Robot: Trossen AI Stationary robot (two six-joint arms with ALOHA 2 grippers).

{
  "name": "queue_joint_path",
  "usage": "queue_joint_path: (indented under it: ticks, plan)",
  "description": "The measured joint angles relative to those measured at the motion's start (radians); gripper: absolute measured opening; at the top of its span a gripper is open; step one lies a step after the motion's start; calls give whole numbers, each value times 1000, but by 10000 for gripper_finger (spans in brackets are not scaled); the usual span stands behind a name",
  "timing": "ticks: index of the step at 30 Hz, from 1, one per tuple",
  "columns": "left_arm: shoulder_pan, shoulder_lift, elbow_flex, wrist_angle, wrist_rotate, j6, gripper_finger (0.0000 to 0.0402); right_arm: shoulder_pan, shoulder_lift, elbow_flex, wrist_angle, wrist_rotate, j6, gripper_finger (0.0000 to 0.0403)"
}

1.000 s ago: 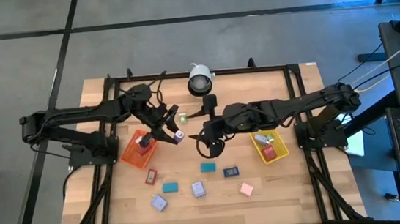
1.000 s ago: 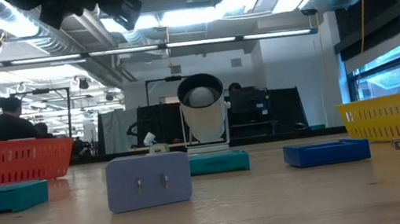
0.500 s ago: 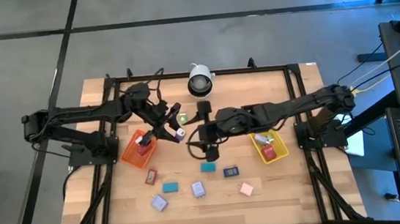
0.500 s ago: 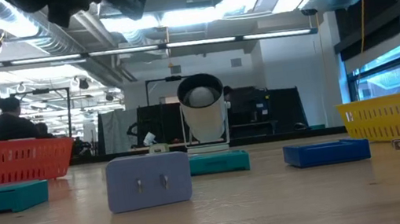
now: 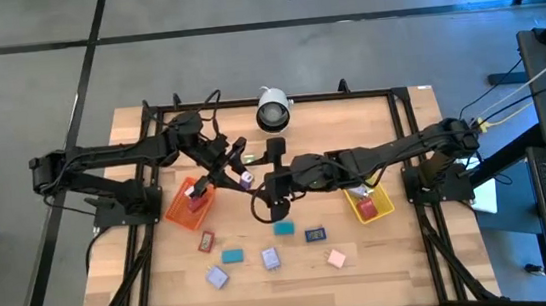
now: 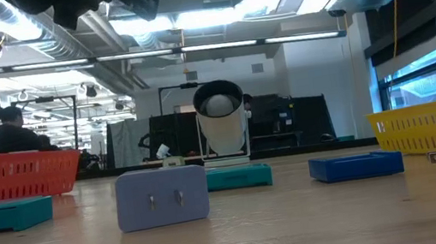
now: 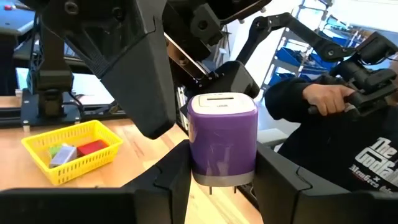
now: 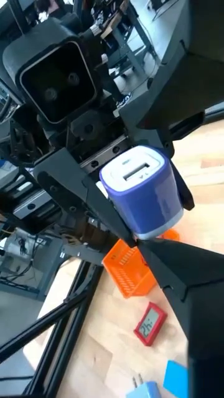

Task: Pick & Place Office items
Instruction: Put the violet charger adapter into the yellow basket

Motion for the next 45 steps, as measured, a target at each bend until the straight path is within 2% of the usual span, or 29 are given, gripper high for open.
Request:
queue_joint_path:
  ticks: [5,17,20,28,35,45]
  plan:
    - [-1,-1,0,14,0,-3,134,4,0,0,17,0,-5,292]
    - [-1,-2,0,20,11,-6,134,10,0,0,16,0,-31,208]
    - [-1,-2,0,21,16,-13,134,14,0,0,25,11,-65,214]
    - [-1,0,0,22,-6,-40,134,15,0,0,37,25,-117,267]
    - [0,0,0,26,-8,-71,134,16,4,1,40,57,-181,256]
    - [0,2,-3,23,-29,-113,134,31,30,3,50,155,-268,236]
